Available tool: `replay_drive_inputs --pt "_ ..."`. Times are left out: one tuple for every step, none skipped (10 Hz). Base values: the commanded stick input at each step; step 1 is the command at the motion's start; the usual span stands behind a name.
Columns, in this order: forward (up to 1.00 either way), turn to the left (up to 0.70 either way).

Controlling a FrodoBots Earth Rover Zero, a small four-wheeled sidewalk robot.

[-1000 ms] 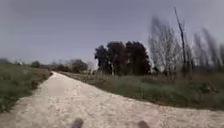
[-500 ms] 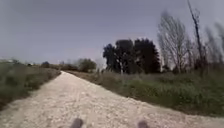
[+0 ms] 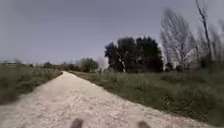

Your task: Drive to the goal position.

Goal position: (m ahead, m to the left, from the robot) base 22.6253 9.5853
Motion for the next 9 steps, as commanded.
replay_drive_inputs --pt "0.7 0.0" --pt "0.7 0.0" --pt "0.7 0.0" --pt "0.7 0.0" --pt "0.7 0.0" --pt "0.7 0.0" --pt "0.7 0.0" --pt "0.7 0.0" --pt "0.7 0.04"
